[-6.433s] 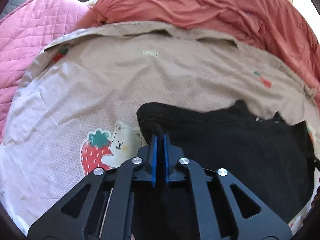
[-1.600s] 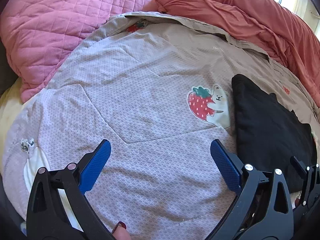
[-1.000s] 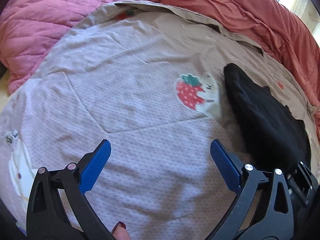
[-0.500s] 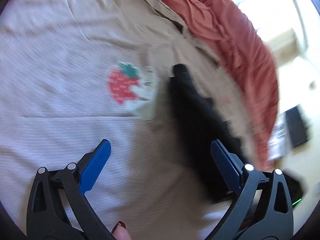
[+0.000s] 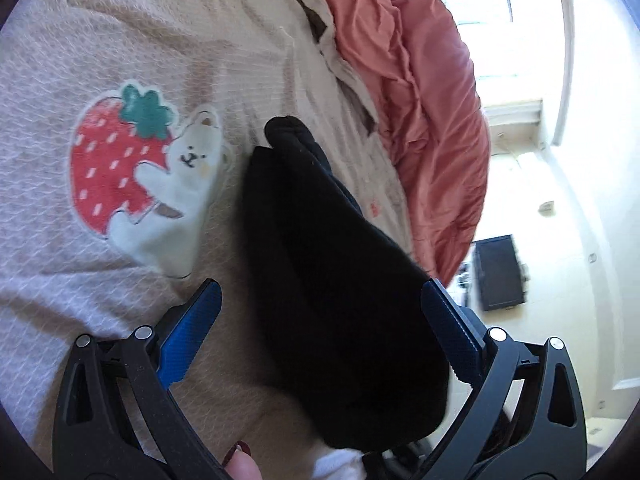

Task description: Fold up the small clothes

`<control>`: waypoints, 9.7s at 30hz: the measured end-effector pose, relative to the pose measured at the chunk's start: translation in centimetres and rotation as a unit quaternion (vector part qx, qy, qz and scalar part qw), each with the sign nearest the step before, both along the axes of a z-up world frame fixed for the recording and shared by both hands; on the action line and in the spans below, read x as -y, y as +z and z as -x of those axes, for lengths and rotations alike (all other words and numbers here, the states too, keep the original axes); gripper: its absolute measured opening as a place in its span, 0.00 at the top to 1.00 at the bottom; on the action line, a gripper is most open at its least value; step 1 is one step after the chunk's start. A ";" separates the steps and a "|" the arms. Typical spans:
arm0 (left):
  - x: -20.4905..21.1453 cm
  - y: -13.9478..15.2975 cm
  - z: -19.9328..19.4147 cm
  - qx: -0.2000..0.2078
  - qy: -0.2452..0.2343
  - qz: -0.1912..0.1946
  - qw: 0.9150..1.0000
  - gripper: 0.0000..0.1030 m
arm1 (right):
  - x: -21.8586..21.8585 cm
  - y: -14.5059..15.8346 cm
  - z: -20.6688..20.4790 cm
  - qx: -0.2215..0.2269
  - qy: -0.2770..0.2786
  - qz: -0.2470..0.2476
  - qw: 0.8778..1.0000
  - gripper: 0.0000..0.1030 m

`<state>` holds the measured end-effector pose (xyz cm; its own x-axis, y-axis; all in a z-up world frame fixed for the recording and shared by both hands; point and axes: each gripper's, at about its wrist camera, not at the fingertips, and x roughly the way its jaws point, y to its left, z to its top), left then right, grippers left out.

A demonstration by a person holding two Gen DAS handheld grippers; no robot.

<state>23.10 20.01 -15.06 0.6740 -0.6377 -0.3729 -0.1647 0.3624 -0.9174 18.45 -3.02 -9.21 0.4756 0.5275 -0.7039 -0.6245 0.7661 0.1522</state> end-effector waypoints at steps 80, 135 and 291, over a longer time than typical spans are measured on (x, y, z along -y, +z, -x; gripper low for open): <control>28.9 12.7 -4.1 -0.009 -0.145 -0.421 0.896 0.59 | 29.7 -0.6 -1.0 -0.205 -0.272 -0.222 0.914 0.91; 30.5 7.6 1.6 -0.006 -0.185 -0.487 0.854 0.36 | 31.9 1.7 -5.6 -0.121 -0.189 -0.057 0.973 0.42; 25.9 8.3 -0.3 -0.014 -0.112 -0.428 0.897 0.24 | 32.4 3.2 -9.8 -0.126 -0.202 -0.116 0.964 0.22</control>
<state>23.37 -5.93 -6.75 0.5469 -0.2282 -0.8055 -0.0181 0.9587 -0.2839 28.23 -35.43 -6.00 0.5048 0.4923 -0.7091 -0.2037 0.8662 0.4563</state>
